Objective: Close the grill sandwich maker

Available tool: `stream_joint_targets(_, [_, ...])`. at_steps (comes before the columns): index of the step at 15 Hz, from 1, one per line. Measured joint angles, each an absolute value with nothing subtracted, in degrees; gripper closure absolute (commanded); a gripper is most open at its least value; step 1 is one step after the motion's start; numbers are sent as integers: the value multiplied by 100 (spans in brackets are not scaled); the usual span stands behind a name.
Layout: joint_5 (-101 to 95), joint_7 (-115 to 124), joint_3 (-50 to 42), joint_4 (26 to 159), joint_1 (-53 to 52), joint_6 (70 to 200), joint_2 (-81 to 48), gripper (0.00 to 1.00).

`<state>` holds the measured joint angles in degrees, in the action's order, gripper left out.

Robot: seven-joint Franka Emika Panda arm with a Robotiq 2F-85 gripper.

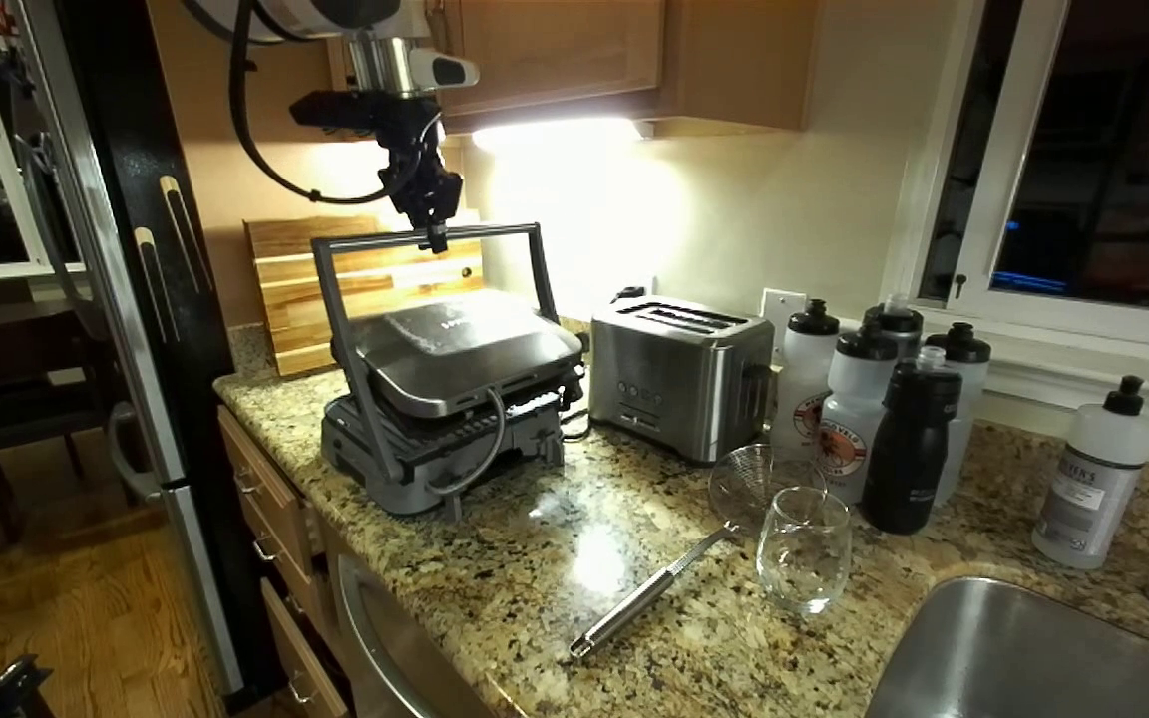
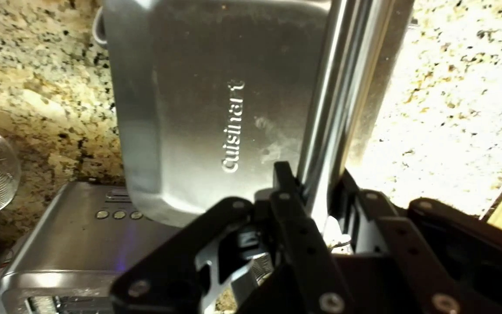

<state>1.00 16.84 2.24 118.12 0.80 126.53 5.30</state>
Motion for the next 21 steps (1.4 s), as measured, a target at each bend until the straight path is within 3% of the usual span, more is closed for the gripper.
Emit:
stream_joint_targets(11, [526, 1965, 599, 11202, -387, 12993, -801, 91])
stream_joint_targets(12, [526, 1964, 604, 11183, -408, 13002, -859, 77])
stream_joint_targets(19, [527, 2096, 603, 11114, -438, 13021, -974, 77])
stream_joint_targets(20, [527, 2097, 603, 11114, -438, 13021, -975, 92])
stream_joint_targets(21, [527, 2100, 603, 11114, -439, 13021, -975, 92])
